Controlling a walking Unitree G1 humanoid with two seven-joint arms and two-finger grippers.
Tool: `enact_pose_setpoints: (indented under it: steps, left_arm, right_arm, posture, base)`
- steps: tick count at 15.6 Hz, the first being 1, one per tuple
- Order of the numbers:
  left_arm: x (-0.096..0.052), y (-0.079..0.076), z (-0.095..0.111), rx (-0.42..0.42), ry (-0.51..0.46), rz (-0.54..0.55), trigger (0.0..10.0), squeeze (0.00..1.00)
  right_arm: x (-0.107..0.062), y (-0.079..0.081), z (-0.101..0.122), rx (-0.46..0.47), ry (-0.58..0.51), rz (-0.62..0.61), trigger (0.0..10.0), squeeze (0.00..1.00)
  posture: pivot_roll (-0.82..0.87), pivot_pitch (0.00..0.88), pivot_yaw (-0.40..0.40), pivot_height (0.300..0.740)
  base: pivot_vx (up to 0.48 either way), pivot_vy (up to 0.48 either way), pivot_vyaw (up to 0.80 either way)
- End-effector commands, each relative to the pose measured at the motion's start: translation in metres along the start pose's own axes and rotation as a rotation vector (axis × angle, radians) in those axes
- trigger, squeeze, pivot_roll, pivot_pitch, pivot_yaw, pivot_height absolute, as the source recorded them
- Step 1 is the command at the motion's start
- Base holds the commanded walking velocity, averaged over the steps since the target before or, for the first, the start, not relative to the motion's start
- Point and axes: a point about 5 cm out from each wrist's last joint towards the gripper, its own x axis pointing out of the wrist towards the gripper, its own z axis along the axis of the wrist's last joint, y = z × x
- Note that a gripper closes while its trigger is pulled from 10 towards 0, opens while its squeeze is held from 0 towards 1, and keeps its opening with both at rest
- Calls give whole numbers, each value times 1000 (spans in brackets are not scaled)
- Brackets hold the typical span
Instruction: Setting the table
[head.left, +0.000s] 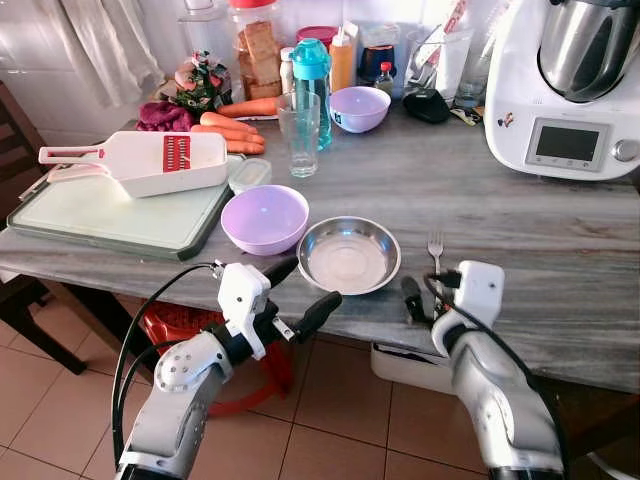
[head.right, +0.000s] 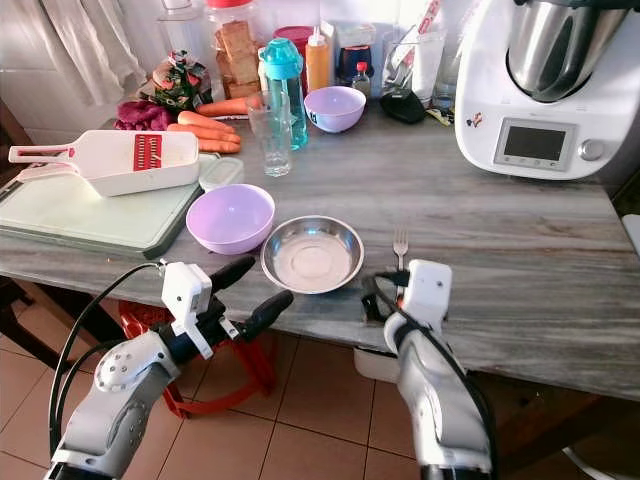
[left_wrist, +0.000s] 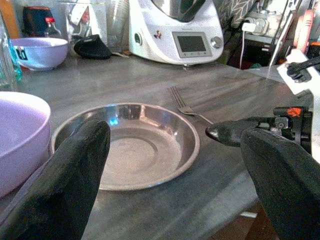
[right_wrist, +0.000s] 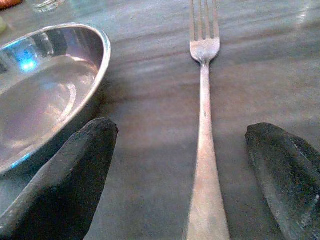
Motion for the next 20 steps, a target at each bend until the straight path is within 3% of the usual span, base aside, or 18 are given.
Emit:
enact_pose_setpoints:
  steps: [1,7,10,13,20]
  left_arm:
    - [-2,0,4,8,-8,1,10000,0]
    - [-2,1,5,-1,-6,5,10000,0]
    - [-7,3,2,-9,0,39,10000,0]
    - [-14,4,-1,-19,3,92,10000,0]
    - [-32,3,-12,-6,45,227,10000,0]
  right_arm:
    - [-4,0,-1,-14,-3,-8,10000,1000]
    - [-18,-1,9,-101,-119,-20,10000,1000]
    - [-27,-5,13,-48,-180,-28,10000,1000]
    - [-36,-11,15,-67,-237,-49,10000,1000]
    - [-41,-20,6,-36,-213,-71,10000,976]
  posture:
    - [55,30,83,740]
    - [41,28,87,740]
    - [37,26,87,740]
    - [32,21,86,740]
    - [27,15,88,740]
  base:
    - [0,0,0]
    - [0,0,0]
    - [0,0,0]
    - [0,0,0]
    - [0,0,0]
